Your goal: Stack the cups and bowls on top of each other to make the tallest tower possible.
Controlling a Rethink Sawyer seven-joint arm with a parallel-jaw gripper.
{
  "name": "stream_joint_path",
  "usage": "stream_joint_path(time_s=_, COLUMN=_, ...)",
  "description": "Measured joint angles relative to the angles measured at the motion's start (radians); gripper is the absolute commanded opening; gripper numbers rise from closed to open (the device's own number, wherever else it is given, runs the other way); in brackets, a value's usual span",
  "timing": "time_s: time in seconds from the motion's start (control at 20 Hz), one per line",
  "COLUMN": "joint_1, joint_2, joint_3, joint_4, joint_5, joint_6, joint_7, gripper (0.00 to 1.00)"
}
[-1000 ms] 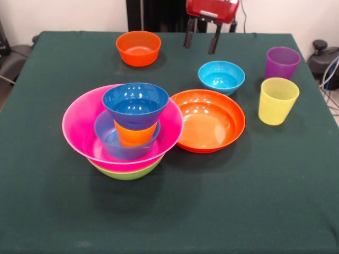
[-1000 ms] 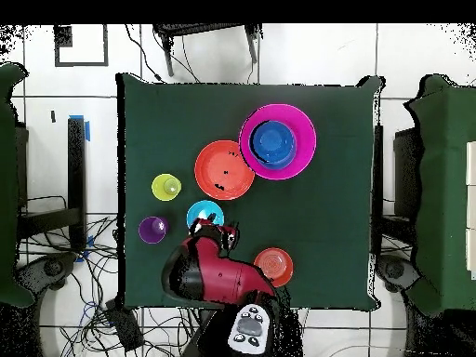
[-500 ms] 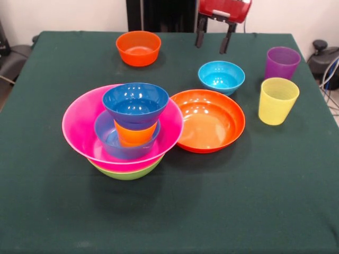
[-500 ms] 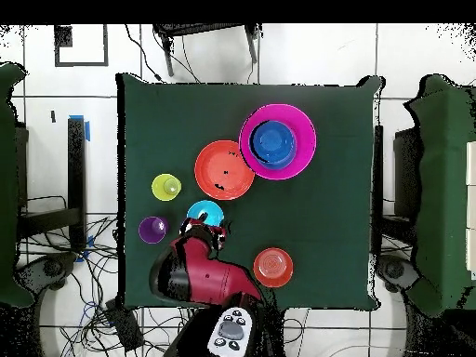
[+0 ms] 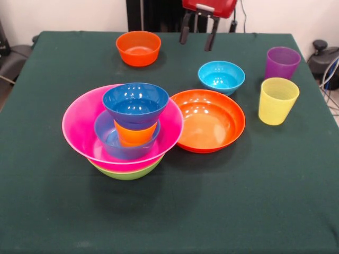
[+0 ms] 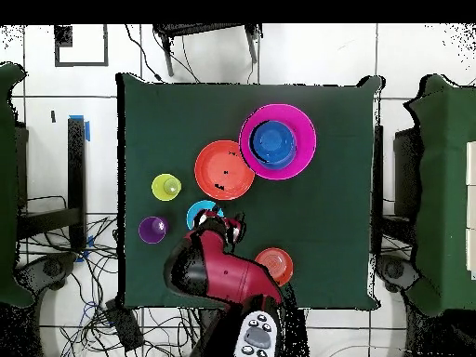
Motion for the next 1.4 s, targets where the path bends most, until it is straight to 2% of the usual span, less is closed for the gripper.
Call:
stream_joint_path(time_s=0.2, joint_1=-0.019, joint_2=0.01, joint_3=0.0, joint_4=-0.019, joint_5=0.0, joint_6=0.0, joint_7=0.0, gripper=1.0)
stream_joint_path(time_s=0.65, joint_1=0.019, joint_2=0.053, joint_3=-0.002, joint_4=-0.088, joint_5=0.027, joint_6=0.006, joint_7=0.0, gripper=1.0)
stream_joint_path(time_s=0.9, joint_1=0.032, joint_2=0.051, joint_3=0.012, joint_4=-0.117, joint_5=0.05, joint_6=0.049, joint_7=0.0, gripper=1.0)
stream_joint_path(time_s=1.4, joint_1=-0.081, joint_2=-0.035, joint_3=0.128, joint_4=-0.116, joint_5=0.051, joint_6=0.055, joint_7=0.0, gripper=1.0)
